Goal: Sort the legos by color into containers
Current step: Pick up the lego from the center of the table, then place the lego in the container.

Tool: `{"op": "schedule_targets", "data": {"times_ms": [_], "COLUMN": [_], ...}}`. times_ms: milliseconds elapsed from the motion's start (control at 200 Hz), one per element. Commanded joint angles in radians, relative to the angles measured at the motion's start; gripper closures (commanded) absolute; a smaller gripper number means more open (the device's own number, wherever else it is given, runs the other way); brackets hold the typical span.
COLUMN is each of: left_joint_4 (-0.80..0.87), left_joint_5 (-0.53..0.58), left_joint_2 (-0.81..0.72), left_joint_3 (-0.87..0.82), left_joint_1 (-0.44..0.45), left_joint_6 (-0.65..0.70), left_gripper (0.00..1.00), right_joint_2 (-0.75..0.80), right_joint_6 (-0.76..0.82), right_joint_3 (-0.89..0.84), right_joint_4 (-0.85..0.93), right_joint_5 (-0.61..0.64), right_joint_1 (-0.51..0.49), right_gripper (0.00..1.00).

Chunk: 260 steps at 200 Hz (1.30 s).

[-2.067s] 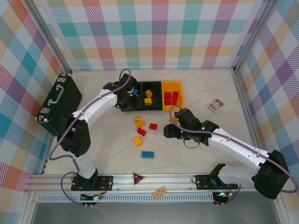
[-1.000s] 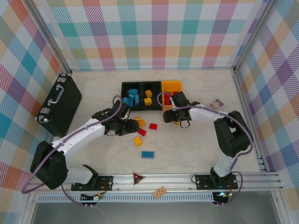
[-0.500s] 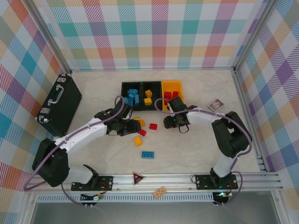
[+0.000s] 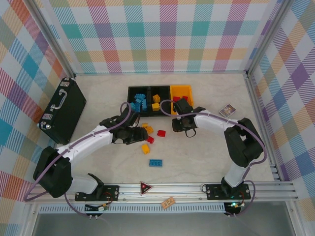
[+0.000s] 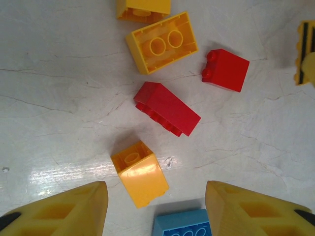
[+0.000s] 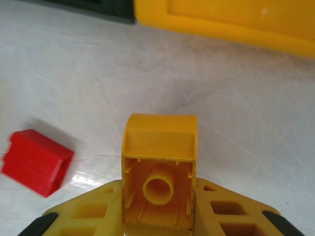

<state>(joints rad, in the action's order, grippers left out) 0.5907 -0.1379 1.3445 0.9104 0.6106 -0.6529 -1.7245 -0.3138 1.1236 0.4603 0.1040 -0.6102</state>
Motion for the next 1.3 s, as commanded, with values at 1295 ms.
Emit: {"op": "schedule_targets", "data": {"times_ms": [1295], "left_joint_4": [-0.093], "left_joint_5": [0.041], "left_joint_2": [-0.147], "left_joint_3": [-0.090], "left_joint_1": [0.011], "left_joint_6": [-0.120], "left_gripper": [0.45], "right_joint_2": [-0.641], "right_joint_6": [-0.091], "right_joint_3": [1.119], "right_joint_4": [0.482], "right_joint_5": [0.109], "right_joint_1": [-0.012], "right_gripper": [0.58]}}
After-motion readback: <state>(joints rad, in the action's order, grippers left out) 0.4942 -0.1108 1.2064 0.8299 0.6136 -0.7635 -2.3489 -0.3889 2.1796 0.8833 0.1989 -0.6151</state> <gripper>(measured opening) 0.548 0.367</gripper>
